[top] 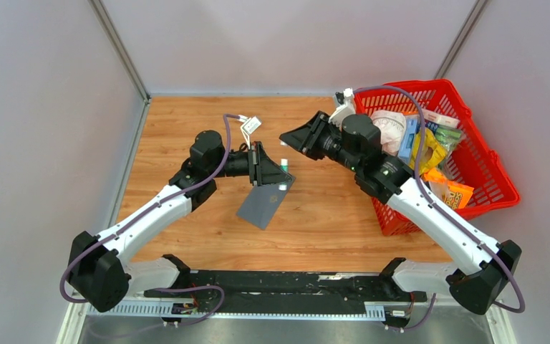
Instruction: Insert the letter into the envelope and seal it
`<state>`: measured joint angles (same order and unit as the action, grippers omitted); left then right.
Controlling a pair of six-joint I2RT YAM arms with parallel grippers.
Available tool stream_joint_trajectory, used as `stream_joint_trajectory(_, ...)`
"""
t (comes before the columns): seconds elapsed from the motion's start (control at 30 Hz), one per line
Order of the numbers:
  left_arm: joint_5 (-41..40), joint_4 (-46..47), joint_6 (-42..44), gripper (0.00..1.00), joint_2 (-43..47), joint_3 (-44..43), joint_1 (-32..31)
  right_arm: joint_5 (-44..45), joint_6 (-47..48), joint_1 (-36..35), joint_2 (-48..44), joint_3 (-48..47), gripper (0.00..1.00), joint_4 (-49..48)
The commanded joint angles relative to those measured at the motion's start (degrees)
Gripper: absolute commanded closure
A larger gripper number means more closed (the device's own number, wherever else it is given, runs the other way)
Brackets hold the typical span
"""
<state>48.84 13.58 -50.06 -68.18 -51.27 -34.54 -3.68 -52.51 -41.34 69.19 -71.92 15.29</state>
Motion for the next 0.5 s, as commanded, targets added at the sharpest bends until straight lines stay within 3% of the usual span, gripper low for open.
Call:
stream_joint_trajectory(0.0,-0.4,3.3,0.2,1.0,1.0,0.1,-0.3,0.5,-0.7,-0.5,-1.6,0.5,0.84,-2.4)
stream_joint_trajectory(0.47,-0.7,2.1,0.9,1.0,0.9,-0.3,-0.3,7.3,6.6,-5.0,-1.1,-1.6,0.84,2.9)
